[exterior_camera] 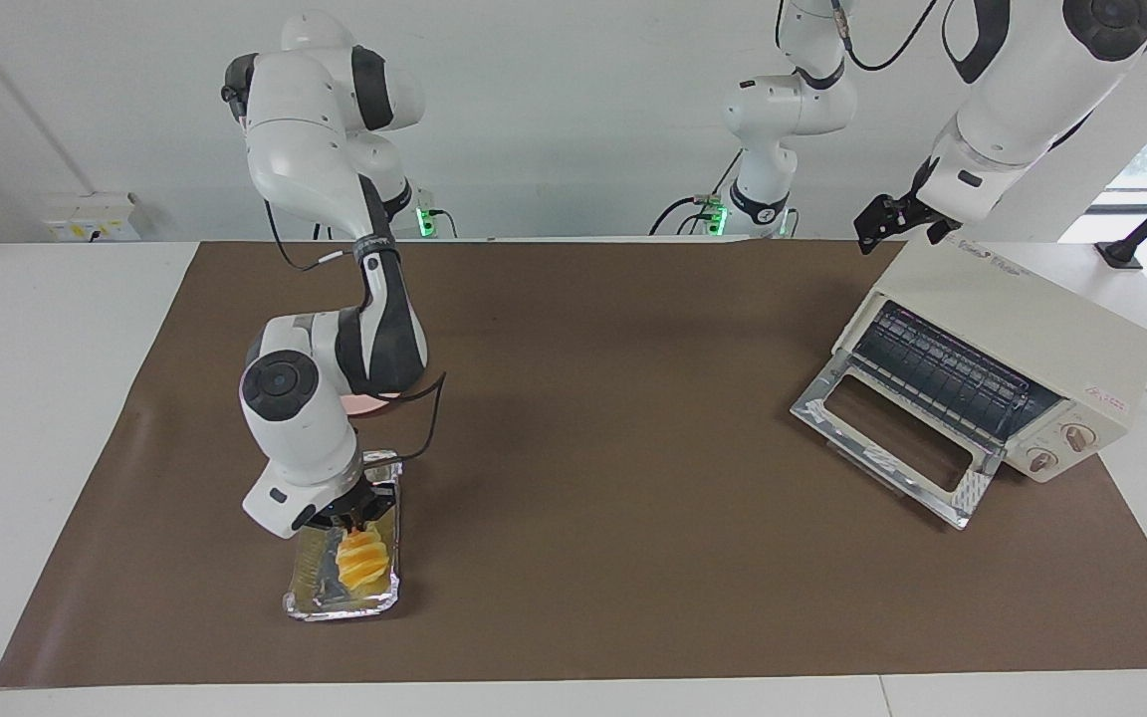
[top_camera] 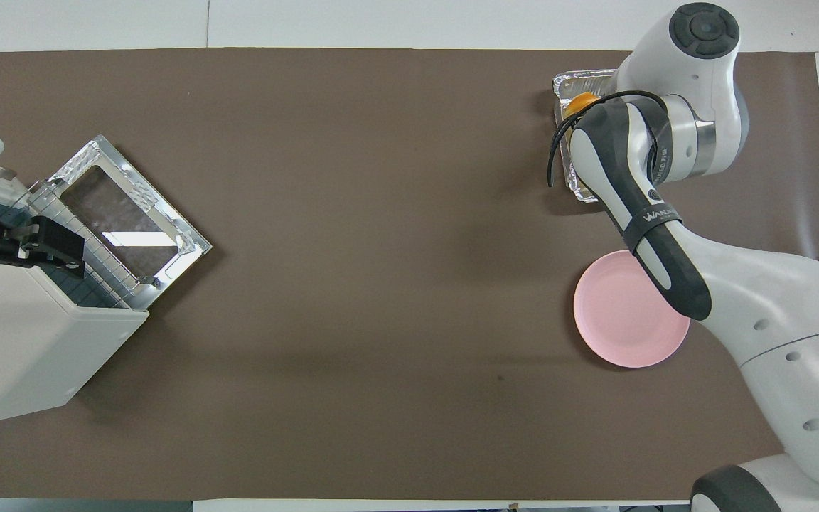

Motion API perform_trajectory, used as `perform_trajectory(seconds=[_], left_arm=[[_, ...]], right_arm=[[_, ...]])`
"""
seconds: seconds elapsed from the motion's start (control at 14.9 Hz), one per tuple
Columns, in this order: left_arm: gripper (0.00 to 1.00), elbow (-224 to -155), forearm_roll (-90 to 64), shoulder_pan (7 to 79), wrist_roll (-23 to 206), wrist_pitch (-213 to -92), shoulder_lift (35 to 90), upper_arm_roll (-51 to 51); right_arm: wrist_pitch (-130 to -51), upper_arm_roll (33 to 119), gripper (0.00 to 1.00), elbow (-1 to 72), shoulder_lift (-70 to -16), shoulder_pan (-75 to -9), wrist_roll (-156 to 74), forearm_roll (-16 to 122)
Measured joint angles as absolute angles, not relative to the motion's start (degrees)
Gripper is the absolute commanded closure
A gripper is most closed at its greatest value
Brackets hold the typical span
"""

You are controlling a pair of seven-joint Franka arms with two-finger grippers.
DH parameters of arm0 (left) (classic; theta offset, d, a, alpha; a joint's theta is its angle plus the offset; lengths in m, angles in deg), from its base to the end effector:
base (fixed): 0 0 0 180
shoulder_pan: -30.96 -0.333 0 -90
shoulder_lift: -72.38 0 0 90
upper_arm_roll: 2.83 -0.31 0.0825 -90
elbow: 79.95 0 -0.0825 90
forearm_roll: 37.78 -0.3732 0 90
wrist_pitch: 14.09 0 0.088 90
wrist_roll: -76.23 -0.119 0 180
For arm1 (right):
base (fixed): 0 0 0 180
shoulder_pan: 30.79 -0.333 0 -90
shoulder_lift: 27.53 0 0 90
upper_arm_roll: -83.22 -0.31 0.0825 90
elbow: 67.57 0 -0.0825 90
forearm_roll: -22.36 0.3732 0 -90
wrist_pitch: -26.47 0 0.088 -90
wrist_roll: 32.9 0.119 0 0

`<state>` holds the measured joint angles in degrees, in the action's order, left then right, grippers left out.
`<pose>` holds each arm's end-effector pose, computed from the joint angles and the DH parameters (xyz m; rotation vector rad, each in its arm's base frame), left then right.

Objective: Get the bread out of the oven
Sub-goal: 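Grasp the bread rolls in the foil tray with the right gripper, then lift the bread rolls and lower them onto the pink plate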

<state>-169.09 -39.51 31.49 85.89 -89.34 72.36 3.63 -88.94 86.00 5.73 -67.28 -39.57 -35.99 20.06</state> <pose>0.5081 -0.0581 0.5943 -3.0546 -0.0775 0.3622 0.7256 0.0817 0.3337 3.0611 0.2870 0.0670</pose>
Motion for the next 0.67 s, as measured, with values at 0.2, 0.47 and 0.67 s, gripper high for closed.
perform_trajectory(seconds=[0.2, 0.47, 0.67], left_arm=[[0.0, -169.09, -39.51, 31.49, 85.89, -89.34, 72.36, 3.63], [0.0, -169.09, -39.51, 31.49, 85.89, -89.34, 72.36, 3.63], [0.0, -169.09, -39.51, 31.49, 85.89, -89.34, 72.36, 3.63]], right_arm=[[-85.89, 85.91, 1.0, 5.17, -64.5, -39.78, -35.99, 20.06], [-79.25, 85.88, 1.0, 8.63, -57.37, -40.22, -35.2, 20.06], [-80.46, 85.97, 1.0, 20.58, -47.67, -39.89, -34.93, 20.17]])
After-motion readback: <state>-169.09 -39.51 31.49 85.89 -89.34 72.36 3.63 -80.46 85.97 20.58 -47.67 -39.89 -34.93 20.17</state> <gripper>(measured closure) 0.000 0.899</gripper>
